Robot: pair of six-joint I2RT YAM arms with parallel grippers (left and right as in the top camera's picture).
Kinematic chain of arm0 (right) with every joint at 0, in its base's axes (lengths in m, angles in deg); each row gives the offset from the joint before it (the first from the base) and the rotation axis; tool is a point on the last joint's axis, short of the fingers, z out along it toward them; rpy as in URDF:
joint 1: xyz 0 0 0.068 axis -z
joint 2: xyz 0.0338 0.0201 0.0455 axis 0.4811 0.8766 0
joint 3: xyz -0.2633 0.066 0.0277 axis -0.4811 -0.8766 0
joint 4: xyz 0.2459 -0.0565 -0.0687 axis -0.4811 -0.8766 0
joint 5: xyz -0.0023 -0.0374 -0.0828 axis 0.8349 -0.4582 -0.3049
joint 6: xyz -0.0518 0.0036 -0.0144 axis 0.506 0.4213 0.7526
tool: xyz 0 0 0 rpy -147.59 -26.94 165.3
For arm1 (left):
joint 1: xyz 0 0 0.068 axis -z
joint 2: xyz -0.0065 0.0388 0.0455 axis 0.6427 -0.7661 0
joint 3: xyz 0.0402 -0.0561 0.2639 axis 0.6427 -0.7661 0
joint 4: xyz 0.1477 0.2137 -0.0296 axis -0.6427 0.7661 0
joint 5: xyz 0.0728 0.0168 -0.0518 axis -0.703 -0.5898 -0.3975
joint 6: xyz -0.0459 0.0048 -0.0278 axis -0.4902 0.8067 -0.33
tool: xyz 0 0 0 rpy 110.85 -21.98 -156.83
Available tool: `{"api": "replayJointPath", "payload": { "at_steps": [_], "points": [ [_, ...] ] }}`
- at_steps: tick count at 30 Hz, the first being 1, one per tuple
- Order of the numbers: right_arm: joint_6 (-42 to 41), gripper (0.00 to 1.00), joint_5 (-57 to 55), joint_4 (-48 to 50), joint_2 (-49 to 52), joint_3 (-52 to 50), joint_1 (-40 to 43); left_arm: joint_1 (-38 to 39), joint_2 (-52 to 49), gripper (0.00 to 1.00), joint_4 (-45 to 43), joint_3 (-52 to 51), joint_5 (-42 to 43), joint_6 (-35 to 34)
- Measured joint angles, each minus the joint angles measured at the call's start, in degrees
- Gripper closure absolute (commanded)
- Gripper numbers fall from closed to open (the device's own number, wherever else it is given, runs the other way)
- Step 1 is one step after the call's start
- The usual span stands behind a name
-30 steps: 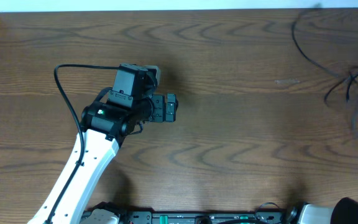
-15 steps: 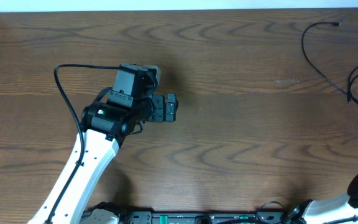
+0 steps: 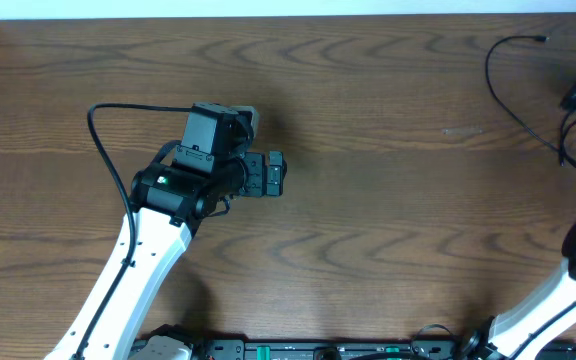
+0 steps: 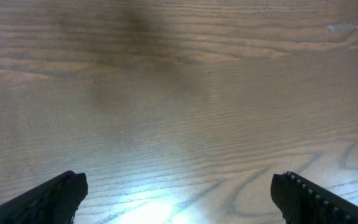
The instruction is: Untangle cables
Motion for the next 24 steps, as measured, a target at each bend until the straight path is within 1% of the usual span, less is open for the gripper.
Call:
{"api": "replayJointPath", "payload": {
  "at_steps": [1, 6, 11, 17, 20, 23, 24],
  "points": [
    [3.34, 0.21, -0.33, 0.26, 2.71, 0.0, -0.2, 0.0, 0.0, 0.0, 0.04, 0.0, 0.0, 0.0],
    [9.68, 0.16, -2.97, 2.56, 9.07, -0.13, 0.04, 0.0, 0.0, 0.0, 0.28, 0.0, 0.0, -0.02],
    [12.35, 0.15, -5.99, 4.57, 9.46, -0.2, 0.11, 0.0, 0.0, 0.0, 0.31, 0.0, 0.0, 0.0],
    [13.66, 0.12, -7.13, 4.59, 9.46, -0.37, 0.11, 0.0, 0.0, 0.0, 0.31, 0.0, 0.0, 0.0],
    [15.06, 0.12, -7.37, 5.03, 9.46, -2.58, 0.11, 0.0, 0.0, 0.0, 0.28, 0.0, 0.0, 0.02],
    [17.33, 0.16, -7.65, 5.27, 9.46, -5.4, 0.13, 0.0, 0.0, 0.0, 0.2, 0.0, 0.0, 0.17],
    [18.49, 0.14, -7.72, 5.44, 9.46, -6.32, 0.13, 0.0, 0.0, 0.0, 0.2, 0.0, 0.0, 0.2]
  ]
}}
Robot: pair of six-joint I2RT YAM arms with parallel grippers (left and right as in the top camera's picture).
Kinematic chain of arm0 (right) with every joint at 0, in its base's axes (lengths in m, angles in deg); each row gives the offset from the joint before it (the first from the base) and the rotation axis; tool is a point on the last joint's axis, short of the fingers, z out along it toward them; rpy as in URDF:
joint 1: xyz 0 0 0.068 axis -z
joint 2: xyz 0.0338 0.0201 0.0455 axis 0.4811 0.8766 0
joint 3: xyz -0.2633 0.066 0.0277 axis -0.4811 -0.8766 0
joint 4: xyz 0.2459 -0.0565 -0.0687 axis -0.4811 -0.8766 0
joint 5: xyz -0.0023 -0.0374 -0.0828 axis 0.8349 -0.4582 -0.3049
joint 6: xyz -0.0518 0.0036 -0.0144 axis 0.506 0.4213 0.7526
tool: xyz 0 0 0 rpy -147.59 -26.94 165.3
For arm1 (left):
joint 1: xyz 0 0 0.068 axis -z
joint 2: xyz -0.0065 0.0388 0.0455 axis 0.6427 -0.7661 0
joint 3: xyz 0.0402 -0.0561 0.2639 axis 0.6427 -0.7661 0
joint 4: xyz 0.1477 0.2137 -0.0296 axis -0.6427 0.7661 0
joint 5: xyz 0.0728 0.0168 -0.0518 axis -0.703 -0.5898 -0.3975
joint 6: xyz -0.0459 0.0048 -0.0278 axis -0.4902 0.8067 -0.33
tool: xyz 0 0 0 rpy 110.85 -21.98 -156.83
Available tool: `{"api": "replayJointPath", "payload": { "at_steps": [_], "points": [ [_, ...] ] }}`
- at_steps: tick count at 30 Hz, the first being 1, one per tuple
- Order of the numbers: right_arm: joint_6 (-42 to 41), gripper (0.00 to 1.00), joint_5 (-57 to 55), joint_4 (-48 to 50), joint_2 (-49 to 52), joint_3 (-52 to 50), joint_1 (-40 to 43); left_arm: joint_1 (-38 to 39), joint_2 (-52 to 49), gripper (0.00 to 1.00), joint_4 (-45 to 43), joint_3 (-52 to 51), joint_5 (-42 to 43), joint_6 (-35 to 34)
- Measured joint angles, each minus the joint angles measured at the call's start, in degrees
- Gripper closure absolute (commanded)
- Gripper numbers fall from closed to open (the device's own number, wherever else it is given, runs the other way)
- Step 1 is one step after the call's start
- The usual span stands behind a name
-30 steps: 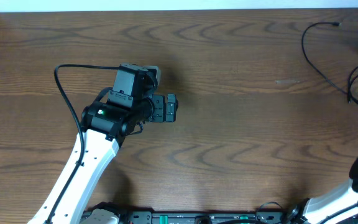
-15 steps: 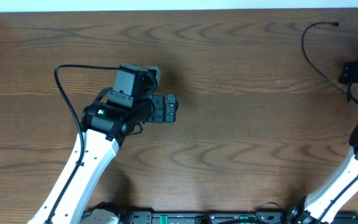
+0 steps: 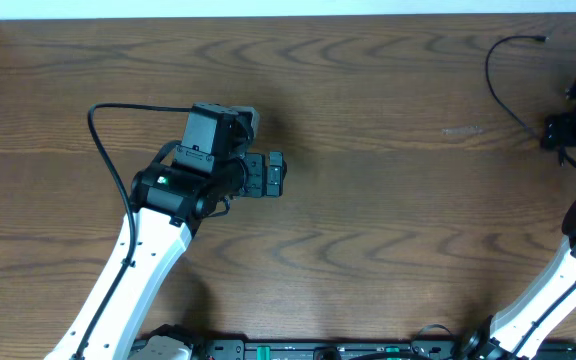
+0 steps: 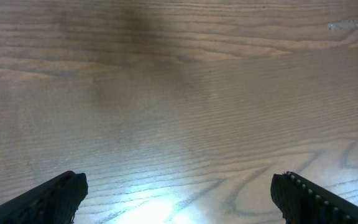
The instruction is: Untangle cables
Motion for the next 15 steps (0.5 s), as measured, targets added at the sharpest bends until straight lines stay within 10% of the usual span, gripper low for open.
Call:
{"api": "replayJointPath", "payload": {
  "at_steps": [4, 6, 11, 15],
  "points": [
    [3.45, 0.14, -0.02, 2.38, 0.0, -3.69, 0.33, 0.0, 0.0, 0.0, -0.02, 0.0, 0.0, 0.02],
    [4.15, 0.26, 0.39, 3.65, 0.0, -5.64, 0.79, 0.0, 0.0, 0.0, 0.0, 0.0, 0.0, 0.02],
    [5.2, 0.93, 1.16, 6.99, -0.61, -7.41, 1.92, 0.0, 0.0, 0.0, -0.02, 0.0, 0.0, 0.04],
    [3.87, 0.99, 1.07, 8.07, -0.83, -8.07, 2.93, 0.0, 0.0, 0.0, -0.02, 0.0, 0.0, 0.28]
  ]
}}
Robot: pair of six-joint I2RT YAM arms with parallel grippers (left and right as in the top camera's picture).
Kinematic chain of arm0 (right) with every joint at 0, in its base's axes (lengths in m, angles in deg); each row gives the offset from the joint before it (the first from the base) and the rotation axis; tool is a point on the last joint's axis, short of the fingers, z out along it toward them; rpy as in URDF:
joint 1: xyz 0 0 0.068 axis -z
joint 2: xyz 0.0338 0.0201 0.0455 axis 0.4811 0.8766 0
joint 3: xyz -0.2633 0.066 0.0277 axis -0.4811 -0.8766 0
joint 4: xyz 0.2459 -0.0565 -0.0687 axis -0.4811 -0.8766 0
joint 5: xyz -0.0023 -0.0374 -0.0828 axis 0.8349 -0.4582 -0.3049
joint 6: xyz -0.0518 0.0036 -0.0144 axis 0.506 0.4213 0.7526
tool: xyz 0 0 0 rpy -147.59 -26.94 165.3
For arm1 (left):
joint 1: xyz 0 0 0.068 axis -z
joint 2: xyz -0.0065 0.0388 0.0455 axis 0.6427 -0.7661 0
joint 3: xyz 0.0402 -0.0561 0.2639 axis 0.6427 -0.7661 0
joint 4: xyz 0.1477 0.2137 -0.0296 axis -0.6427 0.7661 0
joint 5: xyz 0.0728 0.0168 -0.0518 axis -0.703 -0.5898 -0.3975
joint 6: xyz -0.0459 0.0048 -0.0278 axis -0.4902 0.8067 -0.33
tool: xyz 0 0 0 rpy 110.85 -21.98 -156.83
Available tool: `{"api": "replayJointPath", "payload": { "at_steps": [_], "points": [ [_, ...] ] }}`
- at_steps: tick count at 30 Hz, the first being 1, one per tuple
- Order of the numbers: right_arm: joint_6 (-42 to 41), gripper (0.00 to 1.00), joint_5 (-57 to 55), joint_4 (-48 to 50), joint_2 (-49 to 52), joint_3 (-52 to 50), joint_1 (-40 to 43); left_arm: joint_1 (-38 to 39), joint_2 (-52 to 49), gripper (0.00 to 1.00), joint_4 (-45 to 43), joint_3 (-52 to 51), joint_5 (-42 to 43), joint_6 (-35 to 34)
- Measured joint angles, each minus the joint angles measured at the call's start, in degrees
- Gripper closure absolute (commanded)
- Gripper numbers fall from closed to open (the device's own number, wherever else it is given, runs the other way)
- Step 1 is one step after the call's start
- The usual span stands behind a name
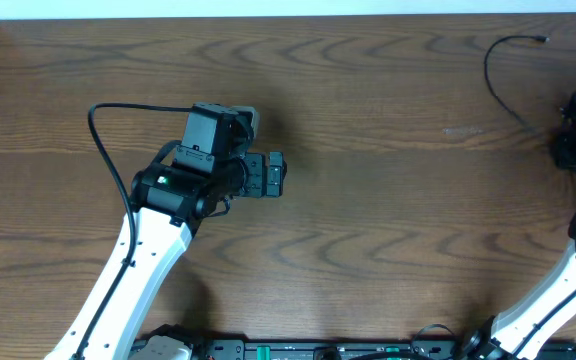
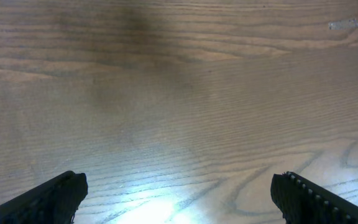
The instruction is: Untangle cables
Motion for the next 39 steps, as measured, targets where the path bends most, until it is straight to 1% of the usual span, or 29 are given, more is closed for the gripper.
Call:
{"api": "replayJointPath", "payload": {
  "at_steps": [4, 11, 13, 17, 19, 20, 22, 24, 26, 30, 35, 36, 38, 39],
  "points": [
    [-3.39, 0.99, 0.02, 0.24, -0.07, -0.04, 0.74, 0.0, 0.0, 0.0, 0.0, 0.0, 0.0, 0.37],
    [-13.55, 0.99, -0.22, -1.38, -0.24, 1.55, 1.16, 0.0, 0.0, 0.0, -0.02, 0.0, 0.0, 0.59],
    [-15.02, 0.99, -0.26, -1.75, -0.68, 3.52, 1.33, 0.0, 0.0, 0.0, 0.0, 0.0, 0.0, 0.59],
    [-16.92, 0.99, -0.48, -1.84, -4.39, 11.08, 1.86, 0.0, 0.0, 0.0, 0.0, 0.0, 0.0, 0.59],
    [-17.62, 0.99, -0.66, -1.22, -8.31, 17.75, 2.47, 0.0, 0.0, 0.0, 0.02, 0.0, 0.0, 0.61],
    [-17.99, 0.99, -0.7, -0.04, -10.51, 22.27, 3.17, 0.0, 0.0, 0.0, 0.11, 0.0, 0.0, 0.61],
    [-19.34, 0.99, -1.14, 0.52, -12.46, 27.78, 4.5, 0.0, 0.0, 0.0, 0.26, 0.0, 0.0, 0.61],
    [-20.85, 0.99, -1.73, 1.22, -13.4, 31.41, 6.03, 0.0, 0.0, 0.0, 0.42, 0.0, 0.0, 0.61],
    [-24.02, 0.99, -2.84, 2.1, -14.29, 34.8, 9.33, 0.0, 0.0, 0.0, 0.44, 0.0, 0.0, 0.61],
    [-29.44, 0.99, -3.69, 1.51, -13.88, 35.36, 15.54, 0.0, 0.0, 0.0, 0.46, 0.0, 0.02, 0.61],
    [-31.63, 0.98, -4.0, -1.33, -13.05, 35.28, 19.76, 0.0, 0.0, 0.0, 0.46, 0.0, 0.0, 0.61],
    [-31.82, 0.94, -4.04, -1.73, -12.94, 35.28, 20.09, 0.0, 0.0, 0.0, 0.44, 0.0, 0.0, 0.61],
    [-32.7, 0.45, -4.09, -2.56, -12.66, 35.28, 20.28, 0.0, 0.0, 0.0, 0.46, 0.0, 0.0, 0.61],
    [-33.68, 0.02, -4.09, -3.23, -12.44, 35.28, 20.31, 0.0, 0.0, 0.0, 0.44, 0.0, 0.0, 0.61]
  ]
}}
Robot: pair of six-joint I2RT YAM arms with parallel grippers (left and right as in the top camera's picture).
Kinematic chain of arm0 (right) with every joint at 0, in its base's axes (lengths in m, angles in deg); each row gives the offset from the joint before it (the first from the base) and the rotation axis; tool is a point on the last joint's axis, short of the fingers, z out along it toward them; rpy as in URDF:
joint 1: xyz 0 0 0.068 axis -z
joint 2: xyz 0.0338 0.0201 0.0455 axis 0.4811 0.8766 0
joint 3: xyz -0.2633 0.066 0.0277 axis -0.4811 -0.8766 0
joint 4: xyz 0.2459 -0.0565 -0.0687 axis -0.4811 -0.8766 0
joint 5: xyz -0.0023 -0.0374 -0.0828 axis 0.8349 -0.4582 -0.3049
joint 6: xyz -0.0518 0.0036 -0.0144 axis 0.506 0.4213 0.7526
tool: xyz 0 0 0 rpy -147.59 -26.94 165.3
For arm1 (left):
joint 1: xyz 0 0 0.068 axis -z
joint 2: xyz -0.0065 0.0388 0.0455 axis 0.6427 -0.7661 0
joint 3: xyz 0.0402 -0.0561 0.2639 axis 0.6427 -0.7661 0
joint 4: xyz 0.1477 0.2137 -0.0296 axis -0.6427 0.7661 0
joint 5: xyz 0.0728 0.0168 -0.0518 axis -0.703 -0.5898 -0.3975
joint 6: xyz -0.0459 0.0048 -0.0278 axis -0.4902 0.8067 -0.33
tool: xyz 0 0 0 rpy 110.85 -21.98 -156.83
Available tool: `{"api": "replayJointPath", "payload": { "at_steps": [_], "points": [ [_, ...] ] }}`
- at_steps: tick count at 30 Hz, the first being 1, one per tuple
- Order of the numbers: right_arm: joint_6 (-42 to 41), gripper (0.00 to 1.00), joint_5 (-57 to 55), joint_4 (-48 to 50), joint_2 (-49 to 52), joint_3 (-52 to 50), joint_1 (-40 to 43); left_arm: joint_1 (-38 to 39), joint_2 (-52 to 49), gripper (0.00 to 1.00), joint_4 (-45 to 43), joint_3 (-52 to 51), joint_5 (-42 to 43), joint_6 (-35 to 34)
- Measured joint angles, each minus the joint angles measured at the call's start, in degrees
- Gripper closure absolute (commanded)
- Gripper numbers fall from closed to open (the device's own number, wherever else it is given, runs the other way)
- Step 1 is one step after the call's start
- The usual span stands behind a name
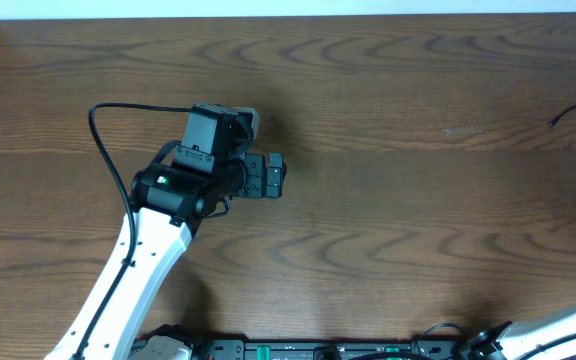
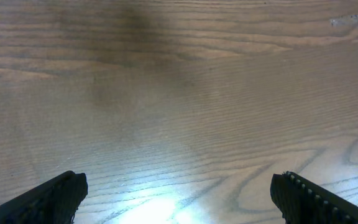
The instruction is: Untangle cables
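Only the tip of a thin black cable [image 1: 566, 114] shows at the overhead view's right edge, and a sliver of cable lies lower down on that edge. The rest of the cables is out of view. My left gripper [image 1: 273, 175] hangs over bare wood left of centre. In the left wrist view this left gripper [image 2: 179, 199] is open wide, its two dark fingertips [image 2: 55, 196] far apart with nothing between them. My right gripper is out of view; only the right arm's base link [image 1: 568, 325] shows at the bottom right.
The brown wooden table [image 1: 388, 230] fills both views, with its far edge [image 1: 288, 12] along the top. The left arm's own black lead [image 1: 103, 130] loops out to the left of its wrist. A faint pale scuff [image 1: 463, 130] marks the wood at the right.
The right gripper, then at the right edge by the cable, has left the view. The cable's looped end has shifted right and down, so only its tip shows. The left arm has not moved.
The right gripper was at the right edge beside a looping black cable. It then stood a little lower and further in on the cable, then lower still. Now gripper and most of the cable are out of frame. The left gripper stayed open and still throughout.
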Motion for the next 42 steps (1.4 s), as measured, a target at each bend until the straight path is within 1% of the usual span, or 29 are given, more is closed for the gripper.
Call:
{"api": "replayJointPath", "payload": {
  "at_steps": [1, 8, 11, 13, 15, 19, 20, 22, 24, 25, 26, 27, 28, 29, 30, 31, 36, 40, 42],
  "points": [
    [-0.63, 0.01, 0.02, -0.55, 0.2, 0.0, 0.0, 0.0, 0.0, 0.0, 0.02, 0.0, 0.0, 0.0],
    [-7.13, 0.01, 0.07, -7.1, 4.74, -0.07, -0.04, 0.0, 0.0, 0.0, 0.07, 0.0, 0.0, 0.0],
    [-8.22, 0.01, 0.52, -10.54, 6.84, -0.24, -0.04, 0.0, 0.0, 0.0, 0.09, 0.0, 0.0, 0.0],
    [-8.11, 0.01, 2.86, -11.54, 7.48, -0.46, -0.04, 0.0, 0.0, 0.0, 0.07, 0.0, 0.0, 0.0],
    [-6.67, 0.01, 7.32, -11.54, 7.54, -0.52, -0.04, 0.0, 0.0, 0.0, 0.07, 0.0, 0.0, 0.0],
    [-1.84, 0.01, 21.16, -12.46, 7.54, -0.52, -0.7, 0.0, 0.0, 0.0, 0.07, 0.0, 0.0, 0.0],
    [-0.72, 0.01, 23.04, -12.7, 7.54, -0.52, -0.94, 0.0, 0.0, 0.0, 0.04, 0.0, 0.0, 0.0],
    [4.33, 0.01, 29.59, -14.4, 7.54, -0.52, -2.49, 0.0, 0.0, 0.0, 0.07, 0.0, 0.0, 0.0],
    [8.59, 0.01, 33.53, -16.28, 7.54, -0.52, -4.37, 0.0, 0.0, 0.0, 0.04, 0.0, 0.0, 0.0],
    [12.02, 0.01, 35.78, -18.01, 7.54, -0.52, -6.19, 0.02, 0.0, 0.0, 0.04, 0.0, 0.0, 0.0],
    [14.8, 0.05, 37.33, -19.41, 7.54, -0.52, -7.91, 0.0, 0.0, 0.0, 0.04, 0.0, 0.0, 0.0],
    [17.64, 0.23, 38.29, -20.65, 7.54, -0.52, -9.79, 0.0, 0.0, 0.0, 0.04, 0.0, 0.0, 0.0],
    [20.57, 0.65, 38.97, -21.84, 7.54, -0.55, -11.89, 0.0, 0.0, 0.0, 0.04, 0.0, 0.0, 0.0],
    [22.84, 0.78, 39.65, -22.32, 7.54, -0.57, -14.67, 0.0, 0.0, 0.0, 0.04, 0.0, 0.0, 0.0],
    [24.35, 0.95, 39.65, -22.27, 7.54, -0.66, -16.92, 0.02, 0.0, 0.0, 0.04, 0.0, 0.04, 0.0],
    [25.38, 0.99, 39.52, -22.32, 7.54, -0.87, -18.84, 0.04, 0.0, 0.0, 0.04, 0.0, 0.02, 0.0],
    [27.47, 0.99, 34.16, -21.68, 7.54, -4.96, -27.85, 0.07, 0.0, 0.0, 0.46, 0.0, 0.11, 0.0],
    [26.8, 0.99, 26.86, -18.05, 7.54, -12.68, -34.01, 0.07, 0.0, 0.0, 0.46, 0.0, 0.15, 0.0],
    [25.07, 0.99, 23.3, -14.75, 7.54, -16.96, -36.52, 0.07, 0.0, 0.0, 0.44, 0.0, 0.15, 0.0]
  ]
}}
